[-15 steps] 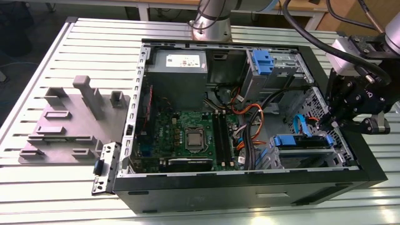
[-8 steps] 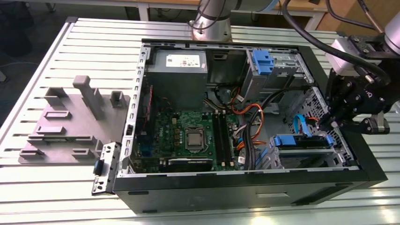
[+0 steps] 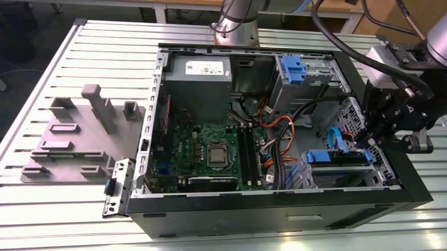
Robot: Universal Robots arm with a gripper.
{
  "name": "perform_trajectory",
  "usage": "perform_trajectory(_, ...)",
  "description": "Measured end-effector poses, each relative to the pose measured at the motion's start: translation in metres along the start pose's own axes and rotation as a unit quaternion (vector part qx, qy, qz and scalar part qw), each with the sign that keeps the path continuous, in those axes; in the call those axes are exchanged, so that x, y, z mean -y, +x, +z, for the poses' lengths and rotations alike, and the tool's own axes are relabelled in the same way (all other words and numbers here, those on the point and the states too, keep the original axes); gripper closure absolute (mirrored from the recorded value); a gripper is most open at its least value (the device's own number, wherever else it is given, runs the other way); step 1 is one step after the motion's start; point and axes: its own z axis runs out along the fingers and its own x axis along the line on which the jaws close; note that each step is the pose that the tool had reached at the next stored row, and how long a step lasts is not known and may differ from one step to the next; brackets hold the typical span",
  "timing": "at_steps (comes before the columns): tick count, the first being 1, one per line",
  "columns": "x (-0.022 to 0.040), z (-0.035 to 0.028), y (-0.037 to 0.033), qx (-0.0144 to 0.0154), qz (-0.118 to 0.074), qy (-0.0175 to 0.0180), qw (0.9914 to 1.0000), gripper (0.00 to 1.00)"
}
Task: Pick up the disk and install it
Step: 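Insert the second disk wire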
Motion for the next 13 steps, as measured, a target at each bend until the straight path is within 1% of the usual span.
perform_trajectory(6,-0.003,0.0019,0.0009,-0.0001,0.0,0.0,1.0,0.84)
perform_trajectory(8,-0.0031,0.0023,0.0015,-0.0014,0.0,0.0,1.0,0.84)
perform_trajectory(9,-0.0032,0.0025,0.0021,-0.003,0.0,0.0,1.0,0.84)
perform_trajectory(13,-0.0032,0.003,0.0035,-0.0126,0.0,0.0,0.99992,0.84)
